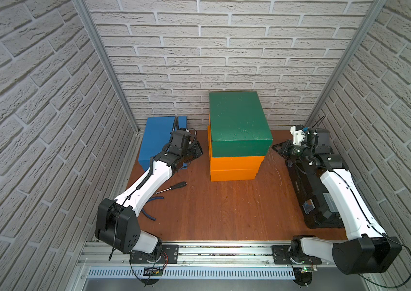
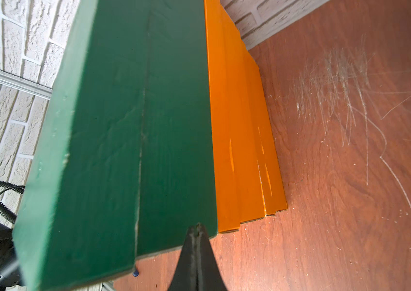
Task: Stack the shoeboxes
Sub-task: Adjust the shoebox.
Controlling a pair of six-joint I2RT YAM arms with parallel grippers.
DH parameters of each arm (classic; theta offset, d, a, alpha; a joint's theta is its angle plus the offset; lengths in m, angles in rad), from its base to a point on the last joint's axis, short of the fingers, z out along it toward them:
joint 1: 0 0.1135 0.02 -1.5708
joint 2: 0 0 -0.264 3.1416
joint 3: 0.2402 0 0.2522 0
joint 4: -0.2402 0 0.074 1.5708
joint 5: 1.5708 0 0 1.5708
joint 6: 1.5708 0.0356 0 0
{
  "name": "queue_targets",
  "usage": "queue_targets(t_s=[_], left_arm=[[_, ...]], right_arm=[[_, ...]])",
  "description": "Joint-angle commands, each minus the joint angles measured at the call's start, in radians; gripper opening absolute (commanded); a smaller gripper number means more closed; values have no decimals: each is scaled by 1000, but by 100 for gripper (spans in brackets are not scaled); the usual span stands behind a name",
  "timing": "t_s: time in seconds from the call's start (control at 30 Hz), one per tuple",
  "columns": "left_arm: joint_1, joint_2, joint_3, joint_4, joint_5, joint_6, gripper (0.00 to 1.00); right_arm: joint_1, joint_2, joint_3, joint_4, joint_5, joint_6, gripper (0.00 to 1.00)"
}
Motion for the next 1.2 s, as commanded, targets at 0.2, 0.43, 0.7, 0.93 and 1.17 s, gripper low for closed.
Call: queue_targets(t_s=[0.2,0.43,0.7,0.93,1.17], left_arm=[[3,21,23,54,18,-5,0],[1,27,33,55,23,-10,0],[-3,19,34,45,24,-6,0],[-3,3,-52,48,4,-10,0],[-23,65,-150,113,4,-38,0]], right_arm=[[49,24,15,61,-22,12,3],[55,32,12,58,-12,7,3],[49,15,44,5,31,-23,3],[36,-55,84,-97,118,-85,3],[37,-166,107,-152,184,-123,3]])
